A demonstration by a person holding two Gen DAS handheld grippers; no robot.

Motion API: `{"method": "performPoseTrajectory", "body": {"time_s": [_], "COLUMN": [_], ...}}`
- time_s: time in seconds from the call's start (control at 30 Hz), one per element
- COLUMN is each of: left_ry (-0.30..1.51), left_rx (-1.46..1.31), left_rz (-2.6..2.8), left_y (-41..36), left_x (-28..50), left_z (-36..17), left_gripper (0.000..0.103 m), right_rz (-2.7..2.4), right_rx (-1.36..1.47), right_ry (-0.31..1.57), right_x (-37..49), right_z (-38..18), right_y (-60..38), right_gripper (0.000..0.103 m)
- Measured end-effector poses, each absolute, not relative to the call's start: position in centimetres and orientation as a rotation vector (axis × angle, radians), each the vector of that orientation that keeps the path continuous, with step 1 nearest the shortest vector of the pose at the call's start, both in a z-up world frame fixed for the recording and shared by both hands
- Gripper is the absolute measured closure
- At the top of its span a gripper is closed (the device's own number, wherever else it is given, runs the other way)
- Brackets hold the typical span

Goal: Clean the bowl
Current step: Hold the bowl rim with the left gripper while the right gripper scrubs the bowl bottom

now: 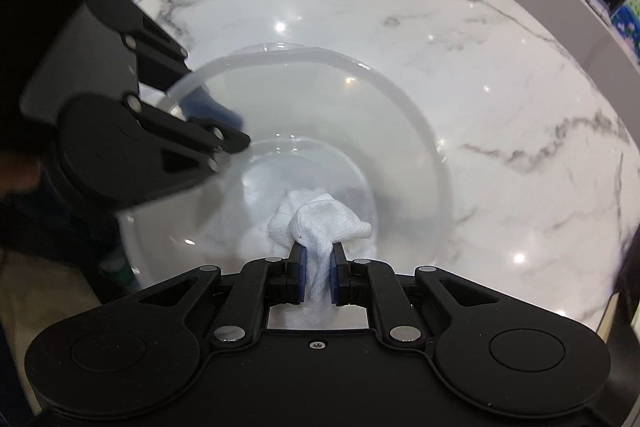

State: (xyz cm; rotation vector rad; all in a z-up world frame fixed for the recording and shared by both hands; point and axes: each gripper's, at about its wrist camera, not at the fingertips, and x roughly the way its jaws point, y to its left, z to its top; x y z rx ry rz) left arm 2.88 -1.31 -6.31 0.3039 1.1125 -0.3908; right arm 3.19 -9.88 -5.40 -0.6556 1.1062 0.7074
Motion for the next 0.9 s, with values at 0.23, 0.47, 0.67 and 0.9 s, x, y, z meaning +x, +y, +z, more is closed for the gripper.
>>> {"method": "performPoseTrajectory", "body": {"time_s": [0.23, 0.47, 0.67, 0.9], "left_ry": [1.026, 1.014, 1.021, 1.020], "left_rx": [0.380, 0.477, 0.512, 0.524], "left_rz": [-0.491, -0.524, -0.531, -0.543], "left_y": [-1.4, -1.9, -2.0, -1.9], "left_x": [3.0, 3.1, 2.9, 3.0], "left_z": [-6.7, -6.7, -6.6, -6.7], "left_gripper": [0.093, 0.092, 0.092, 0.092], "right_rz": [0.753, 0.812, 0.795, 0.785], "right_rx": [-0.732, -0.839, -0.855, -0.807], "right_ry": [1.061, 0.978, 0.984, 0.976], "right_x": [3.6, 4.0, 4.1, 5.8], "right_z": [-5.6, -5.5, -5.8, -6.3], "right_y": [-9.9, -9.9, -9.6, -8.3], "right_gripper": [0.094, 0.095, 0.095, 0.095]}}
